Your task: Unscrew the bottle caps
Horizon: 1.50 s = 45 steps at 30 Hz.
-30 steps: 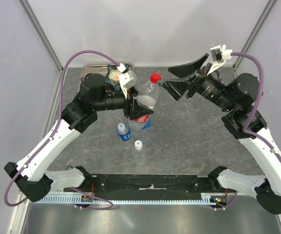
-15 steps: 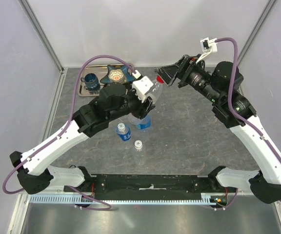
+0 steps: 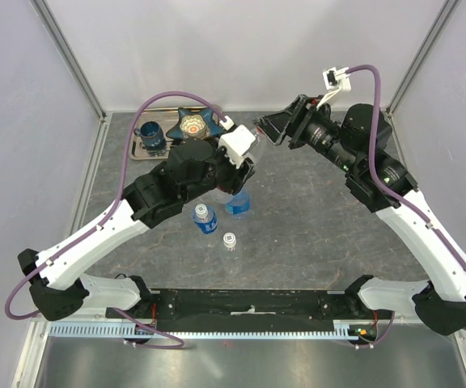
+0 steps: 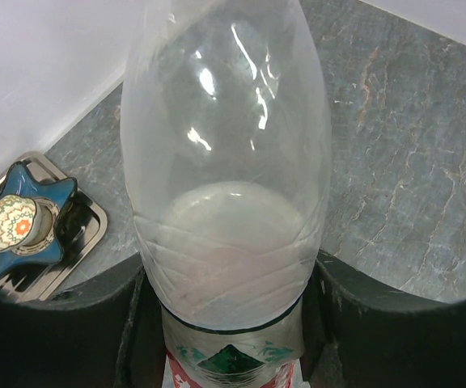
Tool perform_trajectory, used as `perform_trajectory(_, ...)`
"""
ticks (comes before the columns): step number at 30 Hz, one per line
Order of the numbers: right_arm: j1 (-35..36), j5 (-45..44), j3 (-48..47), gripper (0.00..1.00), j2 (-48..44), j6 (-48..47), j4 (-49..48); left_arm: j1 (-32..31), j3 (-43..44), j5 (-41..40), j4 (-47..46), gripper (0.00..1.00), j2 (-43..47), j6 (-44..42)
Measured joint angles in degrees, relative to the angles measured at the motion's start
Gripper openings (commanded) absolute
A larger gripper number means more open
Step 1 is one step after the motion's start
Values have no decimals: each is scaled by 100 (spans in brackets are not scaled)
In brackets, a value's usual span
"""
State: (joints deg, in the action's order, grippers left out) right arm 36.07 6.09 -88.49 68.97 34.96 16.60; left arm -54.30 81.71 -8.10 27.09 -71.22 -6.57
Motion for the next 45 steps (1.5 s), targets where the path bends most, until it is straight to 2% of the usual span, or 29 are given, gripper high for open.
perform_trajectory(2,26,-4,13,63,33,-2,-2,-11,0,-26,0,15,-22,0)
perform_trajectory(6,57,-37,87,51,55,0,13,-17,0,-42,-2,15,-33,-2)
perform_trajectory(10,83,-50,103,47,66,26,17,-20,0,-48,-9,16,-35,-2)
perform_trajectory(13,96,-61,149,52,63,37,-46,-20,0,-66,-2,16,-35,-2)
perform_trajectory(15,96,-76,186,63,63,48,-72,-20,0,-81,11,16,-35,0)
perform_trajectory(18,96,-122,234,71,61,70,-74,-22,-2,-79,-13,17,-35,-2)
perform_trajectory(22,96,-208,256,72,61,70,-79,-22,-2,-79,-17,17,-35,0)
perform_trajectory(28,96,-319,256,66,20,74,-122,-26,-2,-79,-17,18,-35,-2)
perform_trajectory(37,96,-341,256,51,-37,90,-203,-57,-2,-76,-17,18,-37,-2)
perform_trajectory(40,111,-334,258,43,-46,98,-236,-57,-2,-79,-17,18,-37,-2)
perform_trajectory(43,122,-328,264,27,-59,90,-240,-59,-2,-76,-17,18,-42,-2)
perform_trajectory(44,122,-326,271,9,-63,98,-243,-59,-2,-76,-15,18,-42,-2)
perform_trajectory(45,122,-321,282,0,-66,98,-258,-63,-2,-79,-15,18,-42,-2)
